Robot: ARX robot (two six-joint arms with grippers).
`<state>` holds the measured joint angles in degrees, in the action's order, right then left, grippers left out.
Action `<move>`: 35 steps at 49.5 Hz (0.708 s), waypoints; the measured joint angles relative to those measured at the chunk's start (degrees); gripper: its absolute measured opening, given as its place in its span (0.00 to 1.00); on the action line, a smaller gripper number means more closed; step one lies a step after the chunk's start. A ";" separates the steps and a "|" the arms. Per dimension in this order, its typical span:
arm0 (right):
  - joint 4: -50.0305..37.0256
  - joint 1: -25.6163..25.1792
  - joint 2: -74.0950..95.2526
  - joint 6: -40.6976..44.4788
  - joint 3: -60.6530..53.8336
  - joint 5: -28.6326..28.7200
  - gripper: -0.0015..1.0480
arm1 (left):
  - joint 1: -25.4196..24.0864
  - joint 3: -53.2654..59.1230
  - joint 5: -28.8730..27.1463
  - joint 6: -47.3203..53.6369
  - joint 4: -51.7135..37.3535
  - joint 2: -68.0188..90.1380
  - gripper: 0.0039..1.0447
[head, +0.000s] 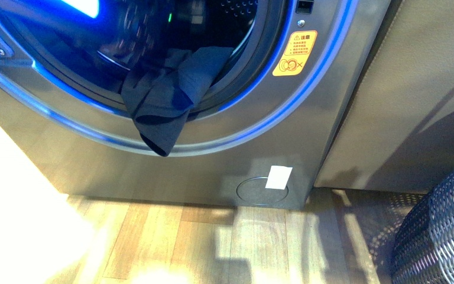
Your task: Put clothes into washing machine
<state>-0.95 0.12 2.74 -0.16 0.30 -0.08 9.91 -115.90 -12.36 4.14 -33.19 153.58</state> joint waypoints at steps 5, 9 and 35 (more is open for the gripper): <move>0.66 0.00 -2.47 0.00 0.00 0.00 0.02 | -0.07 6.56 -0.11 0.20 -3.58 -3.26 0.94; 0.87 0.00 -2.47 0.00 0.00 0.00 0.02 | -0.04 11.17 -0.07 0.39 -6.36 -5.97 0.94; 0.92 0.00 -2.49 0.00 0.00 0.00 0.02 | 2.08 44.68 1.51 0.61 -24.87 -28.22 0.94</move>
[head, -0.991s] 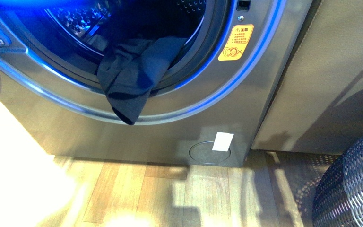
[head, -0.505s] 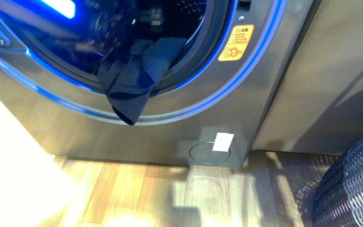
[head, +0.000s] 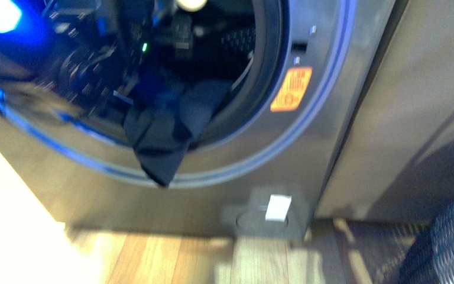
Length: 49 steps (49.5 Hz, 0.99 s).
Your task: Put clothes into washing machine
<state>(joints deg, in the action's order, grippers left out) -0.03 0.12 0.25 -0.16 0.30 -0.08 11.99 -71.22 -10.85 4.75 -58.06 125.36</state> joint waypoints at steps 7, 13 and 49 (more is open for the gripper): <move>0.00 0.00 0.00 0.00 0.00 0.00 0.02 | 0.50 6.93 0.66 -0.26 -2.03 -5.20 0.94; 0.00 0.00 0.00 0.00 0.00 -0.02 0.02 | 1.25 11.89 1.66 -0.04 -2.43 -9.66 0.94; 0.00 0.00 0.00 0.00 0.00 0.00 0.02 | 6.14 26.77 4.87 1.62 7.13 -40.57 0.94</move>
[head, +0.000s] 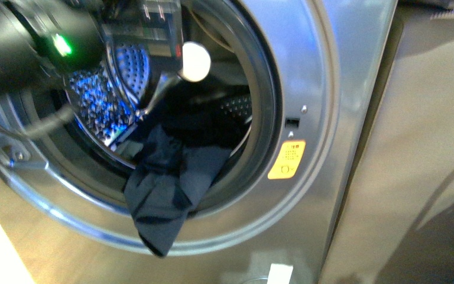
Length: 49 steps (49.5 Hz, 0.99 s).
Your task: Put clothes into washing machine
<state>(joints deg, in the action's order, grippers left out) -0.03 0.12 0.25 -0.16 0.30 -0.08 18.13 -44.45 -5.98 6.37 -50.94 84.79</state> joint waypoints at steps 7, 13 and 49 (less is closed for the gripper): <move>0.00 0.00 0.00 0.00 0.00 -0.02 0.02 | 0.50 0.00 -0.48 0.50 3.85 -4.57 0.94; 0.00 0.00 0.00 0.00 0.00 0.00 0.02 | 1.05 0.00 -0.48 0.20 7.48 -8.13 0.94; 0.00 0.00 0.00 0.00 0.00 0.02 0.02 | -2.08 13.86 -9.70 -6.03 41.00 -44.37 0.49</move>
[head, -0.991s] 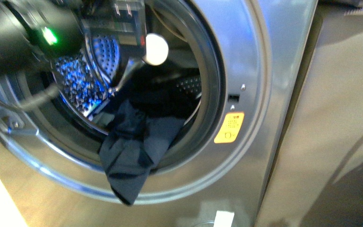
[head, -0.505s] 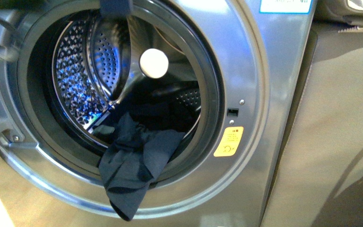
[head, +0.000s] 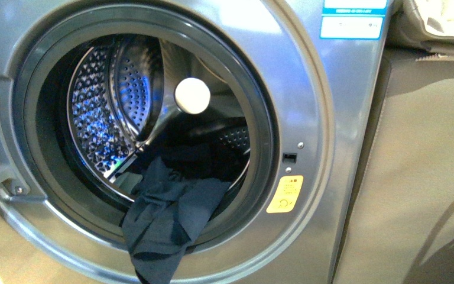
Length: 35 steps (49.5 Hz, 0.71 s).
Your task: Put clothes into washing machine
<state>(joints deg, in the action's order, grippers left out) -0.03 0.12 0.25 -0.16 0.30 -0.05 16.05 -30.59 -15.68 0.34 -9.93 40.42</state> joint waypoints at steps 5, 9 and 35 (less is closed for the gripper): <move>0.00 0.00 0.00 0.00 0.00 -0.04 0.02 | -2.58 5.38 2.64 -0.20 -1.92 -3.72 0.32; 0.00 0.00 0.00 0.00 0.00 -0.02 0.02 | -4.09 8.70 4.35 -0.22 -2.91 -5.95 0.20; 0.00 0.00 0.00 0.00 0.00 -0.02 0.02 | -15.93 23.82 15.47 -0.42 -4.61 -19.08 0.03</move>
<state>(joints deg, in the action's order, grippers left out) -0.03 0.12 0.25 -0.16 0.30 -0.08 0.12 -6.76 -0.21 -0.08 -14.55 21.34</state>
